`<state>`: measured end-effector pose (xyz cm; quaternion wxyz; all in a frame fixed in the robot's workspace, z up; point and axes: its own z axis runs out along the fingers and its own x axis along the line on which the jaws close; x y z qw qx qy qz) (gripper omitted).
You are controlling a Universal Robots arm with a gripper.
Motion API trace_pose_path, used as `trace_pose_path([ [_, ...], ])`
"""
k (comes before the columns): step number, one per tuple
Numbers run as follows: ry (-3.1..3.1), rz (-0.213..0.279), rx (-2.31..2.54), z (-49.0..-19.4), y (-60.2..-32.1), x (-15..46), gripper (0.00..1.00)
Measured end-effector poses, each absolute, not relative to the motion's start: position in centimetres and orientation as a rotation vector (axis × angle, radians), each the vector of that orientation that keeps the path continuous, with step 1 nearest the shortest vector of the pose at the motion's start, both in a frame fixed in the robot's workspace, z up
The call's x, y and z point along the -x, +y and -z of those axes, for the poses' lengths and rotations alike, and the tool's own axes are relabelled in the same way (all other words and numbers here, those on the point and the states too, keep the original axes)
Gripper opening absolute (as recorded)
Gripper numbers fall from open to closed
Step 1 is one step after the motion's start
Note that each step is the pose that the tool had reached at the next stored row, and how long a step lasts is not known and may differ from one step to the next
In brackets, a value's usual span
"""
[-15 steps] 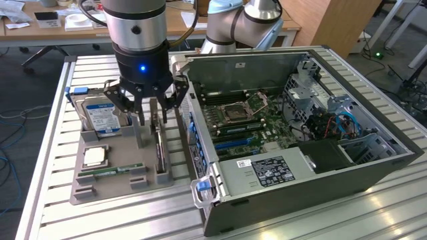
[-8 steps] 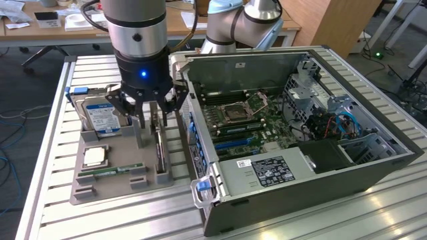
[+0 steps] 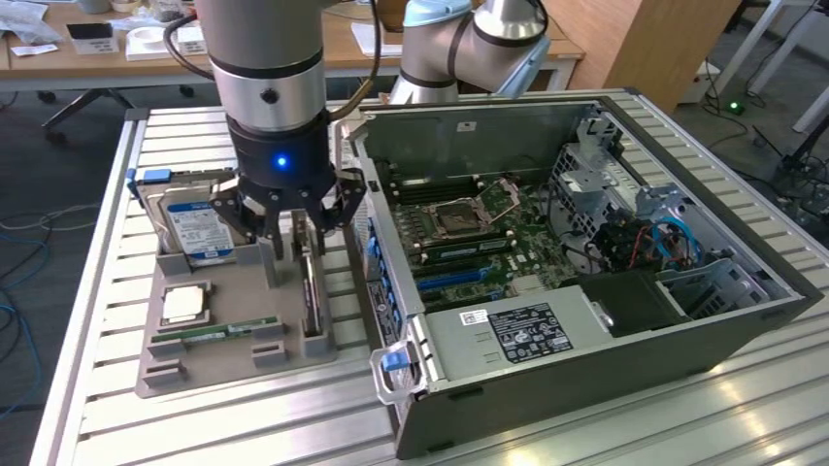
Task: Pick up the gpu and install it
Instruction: 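Pick up the gpu and move the gpu toward the slot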
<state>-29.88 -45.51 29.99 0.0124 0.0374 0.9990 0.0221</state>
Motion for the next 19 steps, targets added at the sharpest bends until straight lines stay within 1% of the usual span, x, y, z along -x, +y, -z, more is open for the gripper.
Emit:
trace_pose_path([
  [8, 3.114, -0.069, -0.117, -28.6, -45.5, 29.9, 0.49],
  [19, 3.114, -0.069, -0.117, -28.4, -45.5, 29.1, 0.49],
])
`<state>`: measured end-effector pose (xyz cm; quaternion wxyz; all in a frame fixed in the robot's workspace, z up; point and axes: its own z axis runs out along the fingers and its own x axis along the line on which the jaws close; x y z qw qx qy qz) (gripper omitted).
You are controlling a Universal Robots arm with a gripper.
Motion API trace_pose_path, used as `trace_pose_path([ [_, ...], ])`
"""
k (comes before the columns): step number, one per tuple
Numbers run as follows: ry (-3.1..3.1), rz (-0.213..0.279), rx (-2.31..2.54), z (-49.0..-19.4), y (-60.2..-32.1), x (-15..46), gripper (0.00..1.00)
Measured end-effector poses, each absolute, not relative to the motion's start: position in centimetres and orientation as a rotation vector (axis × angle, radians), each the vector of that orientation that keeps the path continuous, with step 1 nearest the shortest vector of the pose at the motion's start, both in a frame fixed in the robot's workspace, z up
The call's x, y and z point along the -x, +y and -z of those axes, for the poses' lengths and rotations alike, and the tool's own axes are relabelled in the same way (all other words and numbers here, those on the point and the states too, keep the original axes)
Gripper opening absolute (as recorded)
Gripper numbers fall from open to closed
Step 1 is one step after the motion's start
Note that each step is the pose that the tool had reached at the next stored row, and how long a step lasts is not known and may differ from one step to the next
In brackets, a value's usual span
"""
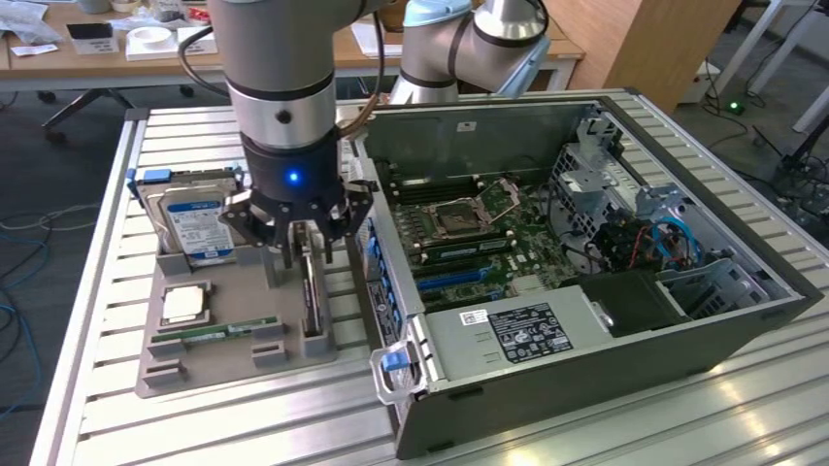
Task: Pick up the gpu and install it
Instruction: 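Pick up the gpu and move the gpu toward the slot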
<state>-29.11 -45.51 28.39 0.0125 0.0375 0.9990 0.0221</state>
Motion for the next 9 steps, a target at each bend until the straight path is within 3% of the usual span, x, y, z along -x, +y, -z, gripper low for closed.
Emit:
trace_pose_path([
  [9, 3.114, -0.069, -0.117, -28.31, -45.51, 29.04, 0.49],
])
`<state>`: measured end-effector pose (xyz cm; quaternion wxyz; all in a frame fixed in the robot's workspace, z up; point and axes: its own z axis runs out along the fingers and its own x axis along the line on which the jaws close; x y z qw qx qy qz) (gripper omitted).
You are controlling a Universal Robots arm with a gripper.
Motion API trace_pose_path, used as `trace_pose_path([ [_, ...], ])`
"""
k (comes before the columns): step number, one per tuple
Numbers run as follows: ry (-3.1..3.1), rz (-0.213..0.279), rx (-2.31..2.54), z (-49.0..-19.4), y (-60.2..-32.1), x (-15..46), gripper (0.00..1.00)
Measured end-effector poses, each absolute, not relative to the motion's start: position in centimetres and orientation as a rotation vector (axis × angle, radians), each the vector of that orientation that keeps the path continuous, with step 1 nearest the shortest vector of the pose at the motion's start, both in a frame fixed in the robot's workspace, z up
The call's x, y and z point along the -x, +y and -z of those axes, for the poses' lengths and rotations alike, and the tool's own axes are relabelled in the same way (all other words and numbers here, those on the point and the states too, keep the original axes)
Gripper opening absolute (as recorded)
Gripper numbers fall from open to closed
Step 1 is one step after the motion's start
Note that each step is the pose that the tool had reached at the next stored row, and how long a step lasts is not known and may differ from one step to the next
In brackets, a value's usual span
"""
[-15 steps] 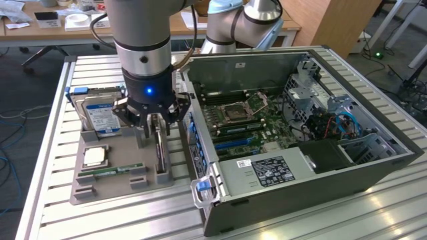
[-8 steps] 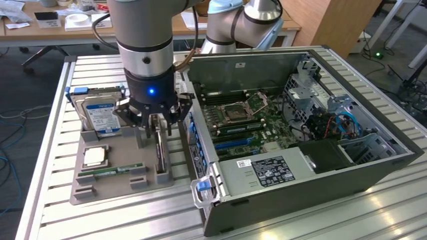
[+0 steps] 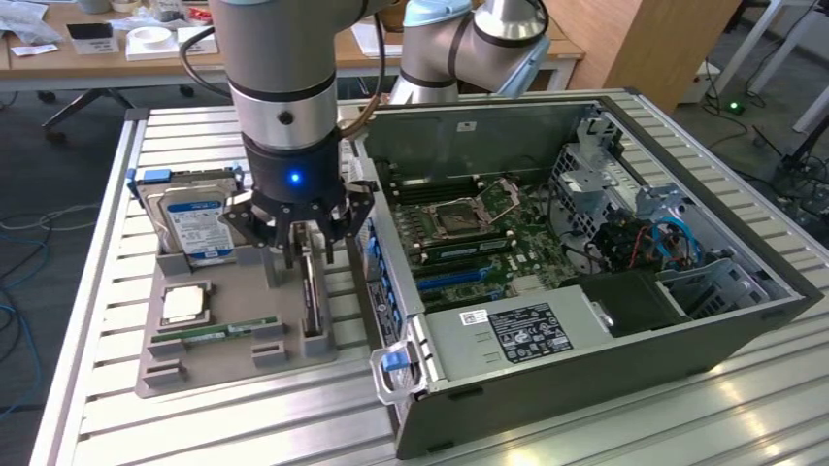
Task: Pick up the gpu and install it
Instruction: 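Pick up the gpu and move the gpu toward the slot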
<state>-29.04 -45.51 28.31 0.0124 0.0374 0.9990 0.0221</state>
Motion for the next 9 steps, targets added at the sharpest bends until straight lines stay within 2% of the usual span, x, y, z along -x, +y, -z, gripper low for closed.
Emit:
trace_pose_path([
  [9, 3.114, -0.069, -0.117, -27.69, -45.51, 29.0, 0.49],
])
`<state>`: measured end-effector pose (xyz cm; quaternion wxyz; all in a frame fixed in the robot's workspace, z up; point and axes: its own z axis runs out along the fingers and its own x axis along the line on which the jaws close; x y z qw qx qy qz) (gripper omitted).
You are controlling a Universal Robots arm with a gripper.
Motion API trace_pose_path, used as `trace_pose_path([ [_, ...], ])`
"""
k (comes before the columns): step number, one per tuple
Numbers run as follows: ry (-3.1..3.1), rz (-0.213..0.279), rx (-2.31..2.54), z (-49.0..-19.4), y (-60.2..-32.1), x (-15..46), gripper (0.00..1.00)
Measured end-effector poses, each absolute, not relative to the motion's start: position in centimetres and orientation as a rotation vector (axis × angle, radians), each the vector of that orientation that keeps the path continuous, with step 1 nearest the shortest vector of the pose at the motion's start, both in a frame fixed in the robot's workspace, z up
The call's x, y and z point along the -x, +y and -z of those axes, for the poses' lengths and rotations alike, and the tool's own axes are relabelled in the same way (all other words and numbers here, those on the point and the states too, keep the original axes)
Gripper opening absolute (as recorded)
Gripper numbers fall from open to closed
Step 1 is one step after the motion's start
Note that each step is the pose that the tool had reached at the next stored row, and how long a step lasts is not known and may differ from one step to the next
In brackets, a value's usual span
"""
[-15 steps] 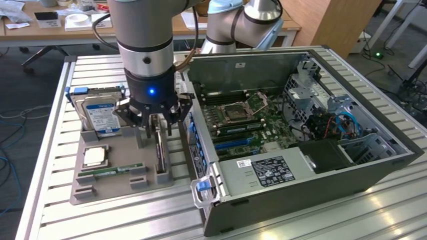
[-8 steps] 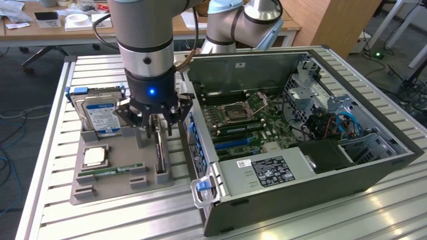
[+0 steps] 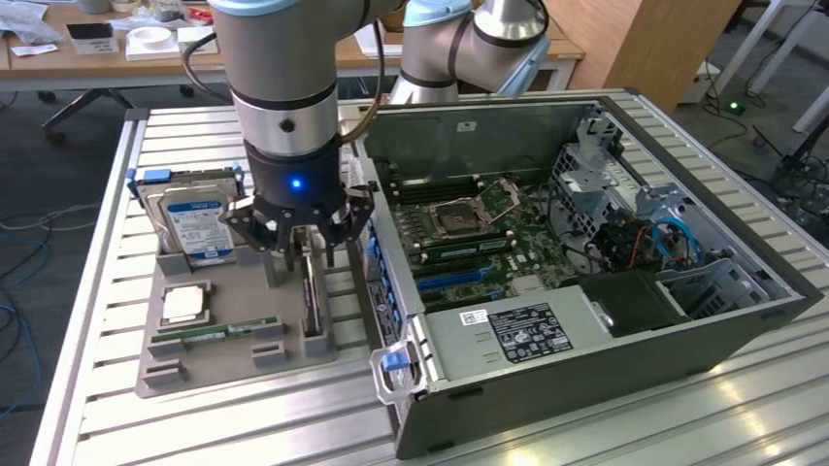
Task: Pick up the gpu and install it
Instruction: 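Pick up the gpu and move the gpu toward the slot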
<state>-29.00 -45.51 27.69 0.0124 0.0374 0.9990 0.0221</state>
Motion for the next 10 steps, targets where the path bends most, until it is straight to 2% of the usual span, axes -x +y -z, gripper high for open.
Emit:
trace_pose_path([
  [10, 3.114, -0.069, -0.117, -27.43, -45.51, 28.99, 0.49],
])
